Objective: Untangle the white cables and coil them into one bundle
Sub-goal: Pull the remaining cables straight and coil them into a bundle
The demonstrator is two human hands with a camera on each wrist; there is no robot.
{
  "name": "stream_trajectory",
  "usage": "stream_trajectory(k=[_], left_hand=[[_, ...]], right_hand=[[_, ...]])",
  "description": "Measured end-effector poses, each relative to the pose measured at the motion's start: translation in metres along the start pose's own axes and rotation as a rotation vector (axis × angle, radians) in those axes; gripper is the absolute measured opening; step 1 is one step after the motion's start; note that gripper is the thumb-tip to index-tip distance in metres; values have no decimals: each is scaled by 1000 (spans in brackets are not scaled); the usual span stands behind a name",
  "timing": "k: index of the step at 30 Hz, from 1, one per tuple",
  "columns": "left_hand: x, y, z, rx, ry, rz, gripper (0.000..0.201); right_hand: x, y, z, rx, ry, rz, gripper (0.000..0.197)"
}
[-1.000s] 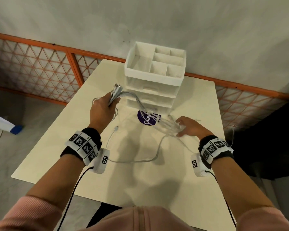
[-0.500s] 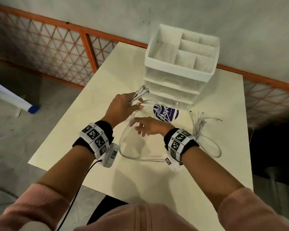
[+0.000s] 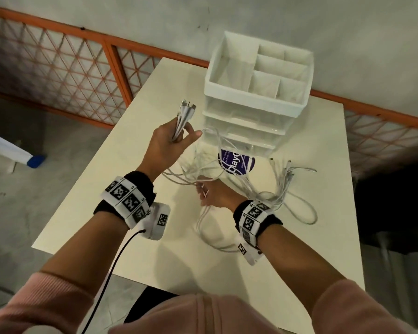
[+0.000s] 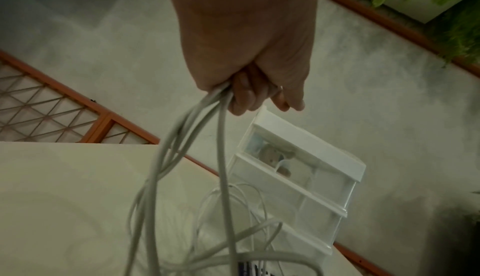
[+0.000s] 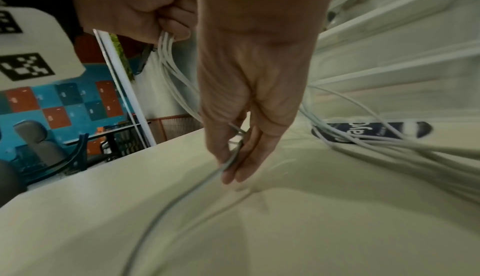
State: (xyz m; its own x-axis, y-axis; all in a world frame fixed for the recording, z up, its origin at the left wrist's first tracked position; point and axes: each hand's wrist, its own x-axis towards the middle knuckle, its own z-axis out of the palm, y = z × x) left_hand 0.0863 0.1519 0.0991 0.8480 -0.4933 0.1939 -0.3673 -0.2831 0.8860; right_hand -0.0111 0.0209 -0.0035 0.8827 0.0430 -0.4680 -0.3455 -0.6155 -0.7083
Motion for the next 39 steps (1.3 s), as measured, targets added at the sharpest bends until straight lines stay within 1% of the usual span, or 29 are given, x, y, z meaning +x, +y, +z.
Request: stream_trajectory(k=[2, 4, 6, 8, 10, 11, 12, 14, 15, 16, 18, 21, 23, 25, 28, 30, 32, 34, 36, 39], left_hand=[[1, 4, -1, 10, 23, 25, 28], [-1, 6, -2, 37, 41, 40, 28], [-6, 7, -2, 65, 58, 41, 28], [-13, 10, 1, 53, 54, 30, 31], [-21, 14, 7, -67, 32, 2, 33], [-24, 17, 11, -153, 22, -19, 34], [-26, 19, 15, -229, 9, -47, 35], [-30, 22, 24, -305, -38, -81, 35], [-32, 22, 28, -321, -67, -84, 35], [-35, 25, 33, -333, -101, -79, 35], [-41, 30, 42, -370, -166, -71, 33], [-52, 41, 56, -449, -250, -67, 30], [-59, 50, 66, -493, -292, -56, 28], [-65, 61, 74, -529, -302, -62, 26], [-70, 76, 84, -514, -288, -72, 25], [-73, 83, 89, -517, -305, -64, 18], [-75, 89, 92, -522, -327, -67, 16], [-76, 92, 93, -489, -338, -54, 16], [-75, 89, 95, -463, -343, -42, 17], [-75, 84, 96, -500, -366, -61, 26]], right_hand=[[-11, 0, -3, 131, 4, 26, 47], [-26, -2, -11, 228, -24, 21, 54], [-42, -5, -27, 217, -95, 32, 57], [-62, -8, -47, 133, -194, 69, 72], [-80, -10, -69, 58, -295, 102, 87], [-91, -12, -82, 18, -341, 128, 87], [-99, -14, -93, -16, -382, 157, 77], [-117, -19, -115, -74, -429, 159, 42], [-124, -20, -123, -65, -417, 124, 26], [-133, -21, -130, -25, -371, 73, 18], [-148, -24, -139, 90, -185, -43, 12], [-164, -33, -141, 293, 106, -191, 13], [-167, -41, -134, 392, 247, -253, 13], [-163, -46, -123, 423, 342, -251, 19], [-157, -47, -106, 464, 423, -224, 30], [-154, -45, -97, 498, 484, -231, 32], [-152, -42, -94, 472, 563, -247, 34], [-153, -39, -94, 396, 616, -261, 36], [-156, -37, -95, 338, 614, -276, 39], [-164, -33, -100, 306, 506, -285, 41]])
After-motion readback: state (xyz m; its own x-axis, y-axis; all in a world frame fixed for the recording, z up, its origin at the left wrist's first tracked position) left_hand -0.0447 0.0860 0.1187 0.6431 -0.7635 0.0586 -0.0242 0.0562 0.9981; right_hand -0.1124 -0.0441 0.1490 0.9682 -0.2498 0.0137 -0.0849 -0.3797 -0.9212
